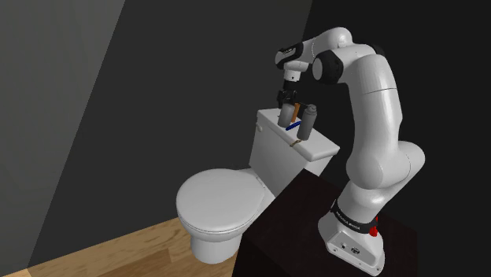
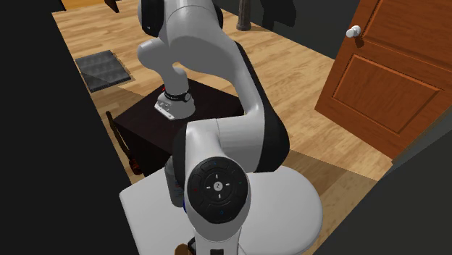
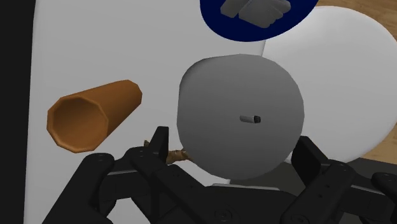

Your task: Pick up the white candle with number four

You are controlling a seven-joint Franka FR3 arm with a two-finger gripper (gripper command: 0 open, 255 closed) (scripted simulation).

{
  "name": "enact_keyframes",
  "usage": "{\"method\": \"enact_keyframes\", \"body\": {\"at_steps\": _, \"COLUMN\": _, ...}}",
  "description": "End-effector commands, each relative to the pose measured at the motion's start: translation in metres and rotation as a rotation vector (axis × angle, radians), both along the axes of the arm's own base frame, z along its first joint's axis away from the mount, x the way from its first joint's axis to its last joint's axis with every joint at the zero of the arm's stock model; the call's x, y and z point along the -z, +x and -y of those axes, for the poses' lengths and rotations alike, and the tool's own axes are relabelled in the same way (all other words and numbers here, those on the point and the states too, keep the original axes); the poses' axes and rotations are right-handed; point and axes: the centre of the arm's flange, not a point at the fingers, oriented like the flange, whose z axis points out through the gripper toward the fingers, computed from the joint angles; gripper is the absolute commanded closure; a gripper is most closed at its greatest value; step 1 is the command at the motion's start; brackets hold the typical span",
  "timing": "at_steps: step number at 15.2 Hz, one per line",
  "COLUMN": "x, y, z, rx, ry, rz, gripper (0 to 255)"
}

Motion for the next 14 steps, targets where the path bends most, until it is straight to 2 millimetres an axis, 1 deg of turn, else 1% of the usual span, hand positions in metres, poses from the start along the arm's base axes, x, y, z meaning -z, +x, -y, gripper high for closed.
{"method": "enact_keyframes", "body": {"at_steps": 1, "x": 0.004, "y": 0.0, "z": 0.0, "rx": 0.0, "ry": 0.0, "rz": 0.0, "gripper": 0}}
{"method": "enact_keyframes", "body": {"at_steps": 2, "x": 0.004, "y": 0.001, "z": 0.001, "rx": 0.0, "ry": 0.0, "rz": 0.0, "gripper": 255}}
{"method": "enact_keyframes", "body": {"at_steps": 11, "x": 0.004, "y": 0.0, "z": 0.0, "rx": 0.0, "ry": 0.0, "rz": 0.0, "gripper": 255}}
{"method": "enact_keyframes", "body": {"at_steps": 14, "x": -0.012, "y": 0.0, "z": 0.0, "rx": 0.0, "ry": 0.0, "rz": 0.0, "gripper": 255}}
